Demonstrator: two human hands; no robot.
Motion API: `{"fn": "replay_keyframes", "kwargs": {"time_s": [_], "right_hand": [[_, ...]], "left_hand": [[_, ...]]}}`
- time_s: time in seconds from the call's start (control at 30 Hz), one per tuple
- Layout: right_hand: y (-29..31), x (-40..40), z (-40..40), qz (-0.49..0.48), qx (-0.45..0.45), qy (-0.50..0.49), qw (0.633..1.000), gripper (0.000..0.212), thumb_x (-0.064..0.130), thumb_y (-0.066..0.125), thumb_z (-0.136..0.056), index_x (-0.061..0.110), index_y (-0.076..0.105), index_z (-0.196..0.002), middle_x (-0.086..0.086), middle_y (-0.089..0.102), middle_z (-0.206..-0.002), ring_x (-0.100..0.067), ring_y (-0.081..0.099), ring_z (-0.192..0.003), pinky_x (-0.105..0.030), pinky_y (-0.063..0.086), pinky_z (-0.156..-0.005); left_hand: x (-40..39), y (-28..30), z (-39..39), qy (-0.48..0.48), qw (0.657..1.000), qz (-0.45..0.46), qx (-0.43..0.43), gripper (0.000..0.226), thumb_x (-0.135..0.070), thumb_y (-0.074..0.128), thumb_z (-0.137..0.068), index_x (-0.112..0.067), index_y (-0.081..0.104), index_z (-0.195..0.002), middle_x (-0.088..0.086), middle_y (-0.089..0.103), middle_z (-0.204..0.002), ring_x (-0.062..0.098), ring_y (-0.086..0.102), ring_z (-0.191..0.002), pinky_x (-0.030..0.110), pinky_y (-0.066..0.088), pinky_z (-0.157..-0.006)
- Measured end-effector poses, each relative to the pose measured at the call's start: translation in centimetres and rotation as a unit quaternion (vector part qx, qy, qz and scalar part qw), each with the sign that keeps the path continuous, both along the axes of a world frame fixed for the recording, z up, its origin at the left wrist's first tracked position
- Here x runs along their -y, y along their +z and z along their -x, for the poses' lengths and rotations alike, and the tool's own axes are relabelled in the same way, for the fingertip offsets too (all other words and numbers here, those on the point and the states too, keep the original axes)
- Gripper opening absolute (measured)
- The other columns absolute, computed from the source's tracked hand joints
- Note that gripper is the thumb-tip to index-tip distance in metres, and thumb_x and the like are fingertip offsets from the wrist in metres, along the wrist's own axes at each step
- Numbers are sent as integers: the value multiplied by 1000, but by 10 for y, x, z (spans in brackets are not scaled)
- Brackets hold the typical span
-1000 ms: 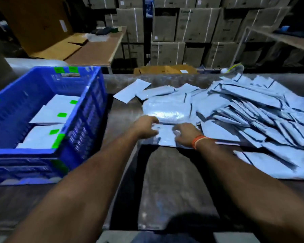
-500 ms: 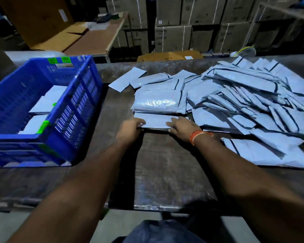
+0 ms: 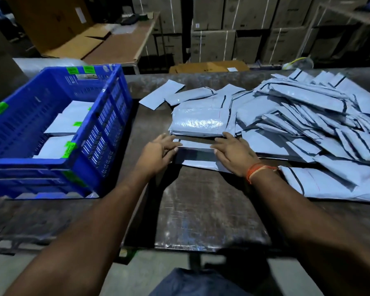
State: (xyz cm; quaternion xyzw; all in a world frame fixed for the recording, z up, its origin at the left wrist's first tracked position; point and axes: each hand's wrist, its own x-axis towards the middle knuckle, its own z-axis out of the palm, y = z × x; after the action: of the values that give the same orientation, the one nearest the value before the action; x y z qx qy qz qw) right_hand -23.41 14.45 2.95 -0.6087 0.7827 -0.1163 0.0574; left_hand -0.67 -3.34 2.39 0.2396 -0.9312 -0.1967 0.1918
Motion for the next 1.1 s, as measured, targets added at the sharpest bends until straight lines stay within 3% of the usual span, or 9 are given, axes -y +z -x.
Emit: {"fn": "replay_keyframes", "kwargs": {"time_s": [0.07, 0.13, 0.2, 0.33, 0.57, 0.7, 0.8, 1.0, 1.1], "right_hand": [[9, -13, -12, 65, -17, 10, 998, 36, 38, 37, -100, 20, 67, -95, 0, 69, -101, -26, 61, -109, -36, 44, -84], [18, -25, -19, 113, 0, 2, 994, 27, 36, 48, -97, 19, 67, -87, 2, 70, -81, -24, 66, -82, -33, 48, -67], [26, -32, -21, 151, 61, -22, 986, 17, 33, 61, -95, 22, 73, -97, 4, 75, -91, -20, 70, -86, -35, 54, -74], [27, -36, -26, 101, 132, -68, 984, 13, 25, 72, -89, 20, 77, -100, 1, 76, -92, -16, 69, -88, -34, 53, -83], [-22, -32, -39, 24, 125, -115, 985, 20, 16, 68, -87, 19, 75, -105, -3, 75, -99, -24, 68, -96, -37, 54, -87], [-38, -41, -76, 52, -37, -125, 990, 47, 25, 58, -90, 24, 57, -137, -3, 61, -132, -28, 50, -126, -42, 45, -97], [-50, -51, -113, 31, -83, -108, 990, 59, 40, 43, -96, 21, 38, -152, -4, 39, -157, -26, 30, -147, -49, 32, -111], [-82, -72, -140, -82, -35, -118, 989, 71, 57, 6, -93, 31, 23, -157, 0, 10, -167, -23, 3, -154, -54, 3, -118], [-82, -73, -136, -79, -22, -137, 987, 75, 62, 5, -91, 31, 18, -158, 2, 5, -167, -21, 2, -154, -52, 5, -118]], "left_hand": [[-10, 6, -11, 7, 995, -18, -95, 21, -24, 63, -98, -19, 75, -115, -3, 68, -131, 12, 56, -129, 28, 44, -107], [-20, 15, -20, 44, 986, -54, -151, 17, -26, 64, -98, -17, 75, -107, -7, 75, -108, -2, 67, -102, 25, 55, -87], [-24, 18, -25, 98, 978, -95, -159, 14, -31, 65, -96, -20, 74, -99, -9, 74, -89, -1, 68, -83, 27, 56, -72], [-27, 4, -27, 158, 970, -155, -103, 19, -39, 67, -89, -21, 74, -91, -3, 74, -79, 16, 69, -76, 35, 56, -71], [-43, -38, -26, 181, 975, -127, 36, 14, -21, 64, -89, -15, 73, -98, 8, 74, -92, 27, 69, -93, 32, 51, -76], [-75, -46, -29, 106, 993, 49, 33, 55, -30, 59, -89, -12, 49, -140, 12, 51, -140, 33, 47, -129, 43, 41, -104], [-99, -62, -35, 9, 994, 81, 69, 63, -41, 48, -98, -19, 34, -154, 10, 26, -163, 32, 19, -152, 47, 24, -119], [-108, -83, -48, -10, 982, 73, 177, 59, -50, 23, -104, -27, 25, -158, 7, 9, -169, 31, 0, -155, 52, 15, -122], [-107, -80, -46, -13, 980, 74, 184, 59, -49, 23, -104, -27, 23, -159, 6, 8, -169, 30, 2, -155, 52, 15, -122]]}}
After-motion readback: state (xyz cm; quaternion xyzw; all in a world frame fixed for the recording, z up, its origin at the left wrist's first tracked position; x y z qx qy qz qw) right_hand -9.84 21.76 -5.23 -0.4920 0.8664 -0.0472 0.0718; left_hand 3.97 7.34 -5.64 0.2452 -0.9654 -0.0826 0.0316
